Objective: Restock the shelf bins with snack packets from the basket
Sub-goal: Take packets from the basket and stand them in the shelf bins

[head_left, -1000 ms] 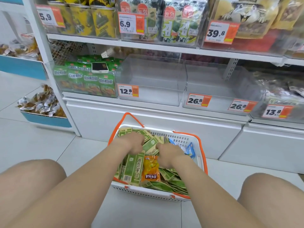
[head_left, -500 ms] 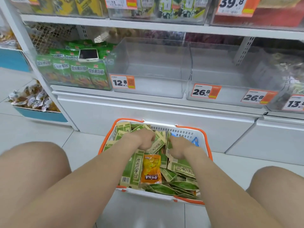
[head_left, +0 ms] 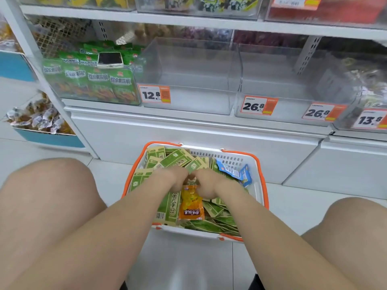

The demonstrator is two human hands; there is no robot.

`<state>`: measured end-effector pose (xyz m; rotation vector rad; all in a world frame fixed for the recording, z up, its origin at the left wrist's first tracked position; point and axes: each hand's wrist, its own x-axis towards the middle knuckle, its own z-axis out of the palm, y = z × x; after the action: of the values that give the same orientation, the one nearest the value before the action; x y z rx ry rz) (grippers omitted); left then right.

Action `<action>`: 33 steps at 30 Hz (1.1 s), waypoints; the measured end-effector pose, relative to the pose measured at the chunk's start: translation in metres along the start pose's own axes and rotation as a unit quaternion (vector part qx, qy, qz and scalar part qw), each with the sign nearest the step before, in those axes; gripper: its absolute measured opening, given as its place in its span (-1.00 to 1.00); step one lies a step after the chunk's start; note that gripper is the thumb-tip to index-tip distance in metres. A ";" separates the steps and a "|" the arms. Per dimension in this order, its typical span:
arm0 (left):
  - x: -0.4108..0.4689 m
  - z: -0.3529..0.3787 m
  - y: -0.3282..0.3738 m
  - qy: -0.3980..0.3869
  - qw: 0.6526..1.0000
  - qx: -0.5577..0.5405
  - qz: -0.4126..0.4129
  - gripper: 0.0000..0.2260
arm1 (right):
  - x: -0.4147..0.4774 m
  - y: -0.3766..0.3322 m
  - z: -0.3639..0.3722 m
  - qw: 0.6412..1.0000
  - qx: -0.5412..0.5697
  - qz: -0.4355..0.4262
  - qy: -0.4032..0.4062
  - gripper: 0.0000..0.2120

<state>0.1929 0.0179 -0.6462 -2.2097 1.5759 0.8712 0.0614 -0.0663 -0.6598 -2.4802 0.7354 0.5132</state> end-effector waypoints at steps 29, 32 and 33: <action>0.037 -0.082 -0.019 0.122 0.703 -0.691 0.112 -0.81 | 0.017 0.058 -0.121 0.865 0.477 0.074 0.141 -0.37; 0.028 -0.079 -0.006 0.110 0.655 -0.735 0.132 -0.83 | 0.000 0.057 -0.120 0.811 0.552 0.065 0.183 -0.45; 0.024 -0.079 -0.002 0.101 0.661 -0.731 0.135 -0.86 | -0.007 0.055 -0.120 0.808 0.546 0.062 0.215 -0.50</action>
<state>0.2238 -0.0430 -0.6005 -2.9830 1.3547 2.8363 0.0486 -0.1709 -0.5791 -1.4277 0.9877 -0.4018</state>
